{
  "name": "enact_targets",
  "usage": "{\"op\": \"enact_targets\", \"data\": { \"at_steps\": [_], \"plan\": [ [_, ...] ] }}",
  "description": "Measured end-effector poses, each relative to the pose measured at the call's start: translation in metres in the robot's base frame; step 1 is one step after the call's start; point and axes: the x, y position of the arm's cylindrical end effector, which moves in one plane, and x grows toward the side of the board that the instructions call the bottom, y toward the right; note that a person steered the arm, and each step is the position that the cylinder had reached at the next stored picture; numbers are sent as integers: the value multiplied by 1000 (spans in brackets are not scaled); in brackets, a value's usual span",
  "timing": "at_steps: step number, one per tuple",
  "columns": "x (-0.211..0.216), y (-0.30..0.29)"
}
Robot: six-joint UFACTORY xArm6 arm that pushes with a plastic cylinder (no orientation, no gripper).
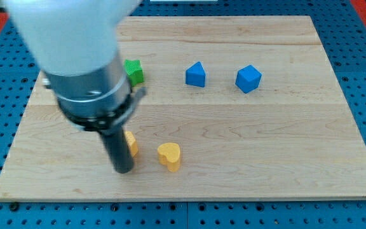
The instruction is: Arrange the yellow blocks horizontally
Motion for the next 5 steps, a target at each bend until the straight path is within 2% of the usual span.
{"op": "enact_targets", "data": {
  "at_steps": [3,4,5],
  "plan": [
    [0,107],
    [-22,120],
    [-38,96]
  ]
}}
